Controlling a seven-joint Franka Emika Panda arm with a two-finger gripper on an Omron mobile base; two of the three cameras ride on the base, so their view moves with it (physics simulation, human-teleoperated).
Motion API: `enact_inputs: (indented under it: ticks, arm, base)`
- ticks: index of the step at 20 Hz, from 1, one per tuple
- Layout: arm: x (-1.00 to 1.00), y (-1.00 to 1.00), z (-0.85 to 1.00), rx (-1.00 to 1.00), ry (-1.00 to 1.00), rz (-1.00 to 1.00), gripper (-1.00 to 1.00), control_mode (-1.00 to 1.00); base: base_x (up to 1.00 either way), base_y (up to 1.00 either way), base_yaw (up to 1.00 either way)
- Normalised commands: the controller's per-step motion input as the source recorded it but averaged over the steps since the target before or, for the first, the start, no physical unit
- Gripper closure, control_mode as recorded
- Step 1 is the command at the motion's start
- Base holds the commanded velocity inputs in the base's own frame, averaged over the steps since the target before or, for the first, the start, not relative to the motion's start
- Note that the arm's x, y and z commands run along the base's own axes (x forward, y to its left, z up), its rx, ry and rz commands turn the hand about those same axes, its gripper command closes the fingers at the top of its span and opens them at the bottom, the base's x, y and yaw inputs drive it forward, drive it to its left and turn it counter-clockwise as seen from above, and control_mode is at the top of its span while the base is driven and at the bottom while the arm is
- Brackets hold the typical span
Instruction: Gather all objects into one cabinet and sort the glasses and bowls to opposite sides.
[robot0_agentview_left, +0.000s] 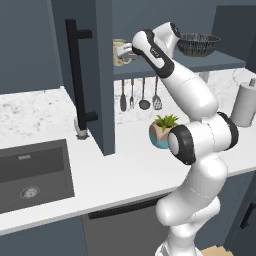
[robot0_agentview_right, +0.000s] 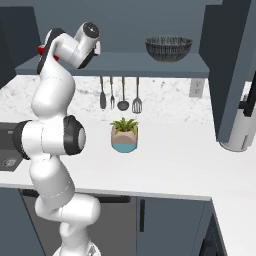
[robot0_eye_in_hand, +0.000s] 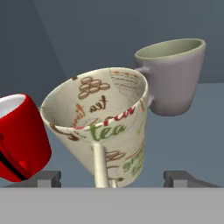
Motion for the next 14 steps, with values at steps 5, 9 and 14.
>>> enact_inputs:
  ticks: [5, 9, 14]
  arm:
    - [-0.41, 0.0, 0.0, 0.0, -0.05, -0.01, -1.0, -1.0]
    - [-0.54, 0.0, 0.0, 0.0, -0.09, -0.02, -1.0, -1.0]
    - [-0.68, -0.02, 0.0, 0.0, -0.13, -0.05, -1.0, -1.0]
  base:
    - [0.0, 0.0, 0.0]
    - [0.0, 0.0, 0.0]
    - [0.0, 0.0, 0.0]
